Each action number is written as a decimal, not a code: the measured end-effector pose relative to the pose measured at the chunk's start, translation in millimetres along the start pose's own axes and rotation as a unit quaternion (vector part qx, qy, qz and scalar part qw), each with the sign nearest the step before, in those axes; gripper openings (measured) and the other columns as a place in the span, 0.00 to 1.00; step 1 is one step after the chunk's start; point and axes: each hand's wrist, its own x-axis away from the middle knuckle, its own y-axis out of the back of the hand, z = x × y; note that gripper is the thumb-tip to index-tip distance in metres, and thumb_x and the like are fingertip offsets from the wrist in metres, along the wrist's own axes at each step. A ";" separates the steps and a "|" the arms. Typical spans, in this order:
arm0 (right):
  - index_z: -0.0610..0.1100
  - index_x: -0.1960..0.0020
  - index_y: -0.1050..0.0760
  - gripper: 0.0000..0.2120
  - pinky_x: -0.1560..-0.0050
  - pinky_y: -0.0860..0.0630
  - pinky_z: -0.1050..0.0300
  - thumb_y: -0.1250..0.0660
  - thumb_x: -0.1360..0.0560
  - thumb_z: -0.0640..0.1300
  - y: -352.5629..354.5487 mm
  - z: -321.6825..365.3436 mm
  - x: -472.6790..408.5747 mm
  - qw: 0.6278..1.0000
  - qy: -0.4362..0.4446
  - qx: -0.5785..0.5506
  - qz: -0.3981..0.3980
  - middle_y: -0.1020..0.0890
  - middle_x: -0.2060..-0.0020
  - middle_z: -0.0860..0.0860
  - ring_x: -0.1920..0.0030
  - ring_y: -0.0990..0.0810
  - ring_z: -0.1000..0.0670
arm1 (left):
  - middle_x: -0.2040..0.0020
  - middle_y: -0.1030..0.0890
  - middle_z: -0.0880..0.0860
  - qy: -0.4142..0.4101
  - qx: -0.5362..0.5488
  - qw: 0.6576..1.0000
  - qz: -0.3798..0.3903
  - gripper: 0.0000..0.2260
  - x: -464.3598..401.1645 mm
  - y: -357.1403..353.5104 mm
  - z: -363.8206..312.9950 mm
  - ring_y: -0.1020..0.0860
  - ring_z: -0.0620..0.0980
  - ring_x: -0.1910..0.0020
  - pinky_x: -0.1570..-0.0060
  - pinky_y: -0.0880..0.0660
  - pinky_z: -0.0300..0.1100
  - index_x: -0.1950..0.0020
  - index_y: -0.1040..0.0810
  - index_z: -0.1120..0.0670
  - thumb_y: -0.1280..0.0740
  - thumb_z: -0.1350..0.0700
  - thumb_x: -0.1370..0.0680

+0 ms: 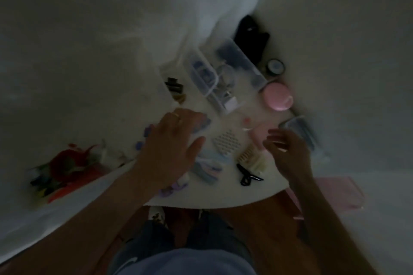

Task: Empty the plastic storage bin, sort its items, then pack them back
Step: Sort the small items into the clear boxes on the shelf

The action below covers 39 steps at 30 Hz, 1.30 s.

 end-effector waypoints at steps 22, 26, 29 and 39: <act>0.56 0.30 0.35 0.29 0.50 0.29 0.53 0.32 0.28 0.39 -55.4 -151.0 -39.3 0.962 0.102 0.204 0.148 0.32 0.41 0.46 0.46 0.30 0.43 | 0.36 0.29 0.56 0.117 0.090 0.962 0.230 0.26 -30.3 -275.2 -65.8 0.23 0.55 0.44 0.45 0.24 0.45 0.29 0.35 0.55 0.30 0.58 0.25; 0.61 0.30 0.37 0.36 0.50 0.25 0.52 0.25 0.32 0.45 -38.7 -153.4 -39.3 0.972 0.083 0.138 0.170 0.36 0.46 0.54 0.47 0.26 0.44 | 0.39 0.27 0.52 0.123 0.154 0.968 0.154 0.18 -21.9 -258.7 -64.6 0.23 0.50 0.45 0.44 0.24 0.46 0.35 0.28 0.54 0.31 0.59 0.24; 0.60 0.31 0.34 0.37 0.55 0.23 0.60 0.21 0.35 0.47 -17.2 -123.7 -39.6 0.976 0.131 0.084 0.154 0.36 0.46 0.58 0.50 0.25 0.47 | 0.35 0.30 0.49 0.089 0.177 0.974 0.105 0.16 -28.6 -216.2 -76.8 0.23 0.50 0.45 0.47 0.22 0.46 0.35 0.28 0.51 0.33 0.56 0.22; 0.54 0.33 0.34 0.40 0.58 0.21 0.64 0.21 0.37 0.33 -80.6 91.5 -116.5 0.881 0.136 -0.251 0.378 0.21 0.52 0.56 0.54 0.19 0.60 | 0.42 0.25 0.49 0.030 -0.011 0.999 0.042 0.19 -128.8 -0.4 10.0 0.25 0.43 0.51 0.48 0.28 0.32 0.37 0.23 0.49 0.28 0.59 0.28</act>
